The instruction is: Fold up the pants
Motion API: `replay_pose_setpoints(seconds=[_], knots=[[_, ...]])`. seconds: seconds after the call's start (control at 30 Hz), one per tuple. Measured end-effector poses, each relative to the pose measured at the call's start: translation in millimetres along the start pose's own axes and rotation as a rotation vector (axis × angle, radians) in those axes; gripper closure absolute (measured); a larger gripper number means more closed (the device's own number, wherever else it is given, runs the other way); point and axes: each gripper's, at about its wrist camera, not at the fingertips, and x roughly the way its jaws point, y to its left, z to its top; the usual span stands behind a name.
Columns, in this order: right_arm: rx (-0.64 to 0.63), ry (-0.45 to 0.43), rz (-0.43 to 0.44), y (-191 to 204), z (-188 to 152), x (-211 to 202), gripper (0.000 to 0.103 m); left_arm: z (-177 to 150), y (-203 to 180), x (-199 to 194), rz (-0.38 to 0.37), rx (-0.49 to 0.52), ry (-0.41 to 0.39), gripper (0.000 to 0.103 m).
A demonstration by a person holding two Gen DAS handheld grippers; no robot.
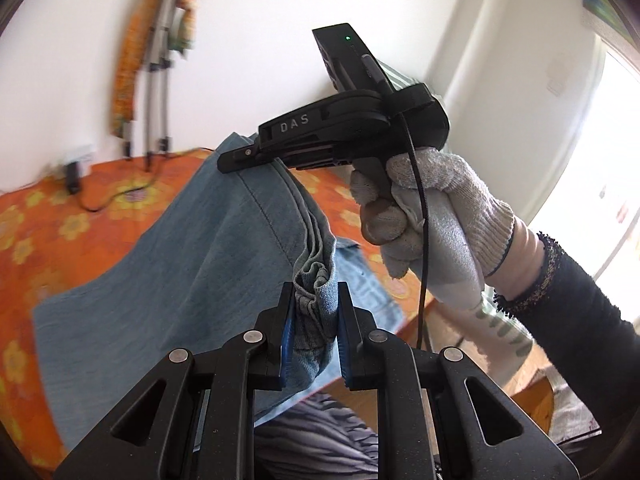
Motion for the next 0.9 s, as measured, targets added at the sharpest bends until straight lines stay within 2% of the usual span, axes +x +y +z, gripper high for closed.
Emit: replay_pose_setpoints(seconds=[0.13, 0.4, 0.67, 0.9], knots=[[0.054, 0.012, -0.052, -50.0, -26.2, -15.7, 0.095, -9.4, -27.1, 41.5, -0.058, 0.057, 0.065, 0.086], [0.153, 0.019, -0.102, -129.4, -69.9, -24.4, 0.095, -24.7, -43.4, 107.7, -0.117, 0.066, 0.156, 0.087], [0.202, 0.024, -0.129, -168.5, -88.8, -25.1, 0.095, -29.8, -66.9, 139.4, -0.150, 0.081, 0.210, 0.087], [0.246, 0.038, -0.150, -197.0, -101.5, -20.6, 0.095, -30.9, -69.8, 159.9, -0.156, 0.099, 0.249, 0.087]])
